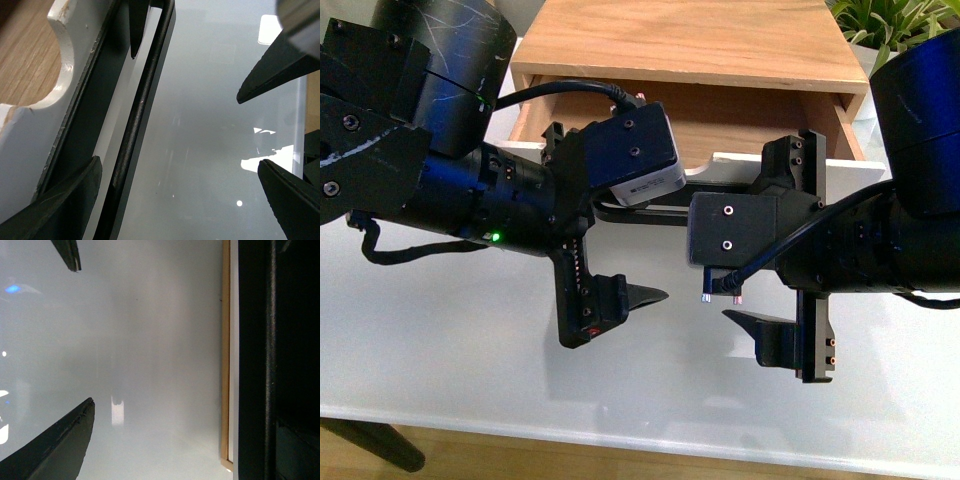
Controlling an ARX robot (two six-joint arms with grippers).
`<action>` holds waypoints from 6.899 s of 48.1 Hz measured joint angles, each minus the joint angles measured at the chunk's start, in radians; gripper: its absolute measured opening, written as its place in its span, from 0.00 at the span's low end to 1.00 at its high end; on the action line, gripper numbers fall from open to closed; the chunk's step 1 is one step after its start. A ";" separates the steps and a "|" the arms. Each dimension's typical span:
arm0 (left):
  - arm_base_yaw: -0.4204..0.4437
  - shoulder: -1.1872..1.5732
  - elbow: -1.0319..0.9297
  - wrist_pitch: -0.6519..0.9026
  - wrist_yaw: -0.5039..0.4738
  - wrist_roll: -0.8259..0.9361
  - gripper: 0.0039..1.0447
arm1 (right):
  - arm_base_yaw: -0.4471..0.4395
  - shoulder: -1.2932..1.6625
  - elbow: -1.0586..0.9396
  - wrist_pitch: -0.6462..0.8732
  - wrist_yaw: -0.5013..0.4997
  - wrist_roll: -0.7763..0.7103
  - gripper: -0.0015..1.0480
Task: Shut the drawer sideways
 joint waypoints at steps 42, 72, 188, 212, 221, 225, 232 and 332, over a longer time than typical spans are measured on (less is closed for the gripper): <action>-0.004 0.101 0.183 -0.030 -0.056 -0.036 0.92 | -0.041 0.098 0.156 0.010 0.037 0.058 0.91; 0.014 0.194 0.348 -0.058 -0.084 -0.083 0.92 | -0.055 0.188 0.282 0.021 0.076 0.069 0.91; 0.378 -1.252 -0.831 0.375 -0.651 -0.858 0.01 | -0.281 -0.941 -0.716 0.589 0.309 1.233 0.02; 0.378 -1.483 -0.934 0.251 -0.650 -0.859 0.01 | -0.367 -1.314 -0.760 0.280 0.227 1.236 0.02; 0.378 -1.605 -0.934 0.145 -0.650 -0.859 0.01 | -0.367 -1.437 -0.760 0.166 0.227 1.236 0.02; 0.378 -1.663 -0.934 0.087 -0.650 -0.859 0.01 | -0.367 -1.500 -0.761 0.109 0.227 1.236 0.02; 0.378 -1.725 -0.934 0.029 -0.650 -0.859 0.01 | -0.367 -1.564 -0.761 0.046 0.227 1.236 0.02; 0.378 -2.088 -0.934 -0.339 -0.650 -0.859 0.92 | -0.367 -1.946 -0.761 -0.340 0.227 1.237 0.91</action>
